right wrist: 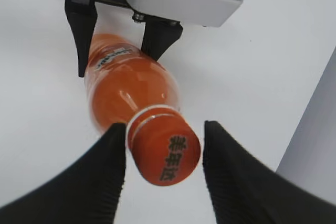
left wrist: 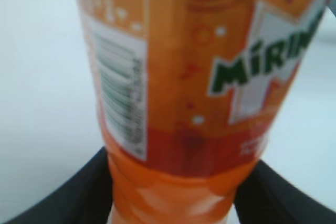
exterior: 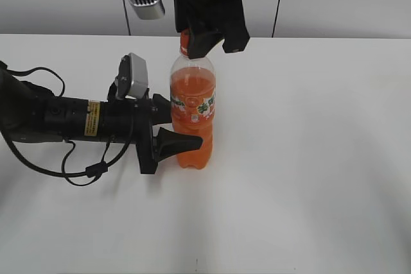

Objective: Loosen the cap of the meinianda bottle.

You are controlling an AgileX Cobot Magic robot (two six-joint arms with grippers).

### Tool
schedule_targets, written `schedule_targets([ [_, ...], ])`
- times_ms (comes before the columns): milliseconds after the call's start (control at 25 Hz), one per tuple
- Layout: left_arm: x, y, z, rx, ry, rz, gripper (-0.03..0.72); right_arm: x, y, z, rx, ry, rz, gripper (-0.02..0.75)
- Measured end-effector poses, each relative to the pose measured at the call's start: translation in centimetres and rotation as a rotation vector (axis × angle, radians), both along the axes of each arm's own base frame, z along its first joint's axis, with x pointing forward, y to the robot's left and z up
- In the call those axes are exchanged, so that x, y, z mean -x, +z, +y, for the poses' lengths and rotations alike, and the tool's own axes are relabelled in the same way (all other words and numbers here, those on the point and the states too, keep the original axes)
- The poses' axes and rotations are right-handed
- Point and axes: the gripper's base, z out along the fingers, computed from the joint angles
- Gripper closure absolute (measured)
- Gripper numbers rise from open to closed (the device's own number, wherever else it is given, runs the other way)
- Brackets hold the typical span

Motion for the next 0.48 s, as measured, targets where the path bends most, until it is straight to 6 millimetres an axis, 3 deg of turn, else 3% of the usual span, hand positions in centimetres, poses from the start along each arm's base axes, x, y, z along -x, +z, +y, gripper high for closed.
schedule_targets([
  [160,0.0,0.0,0.0,0.000,0.000,0.001,0.280,0.1,0.0,0.1,-0.018,-0.009,0.017,0.265],
  [480,0.0,0.0,0.0,0.000,0.000,0.001,0.280,0.6,1.0,0.0,-0.075,-0.094,0.044,0.241],
])
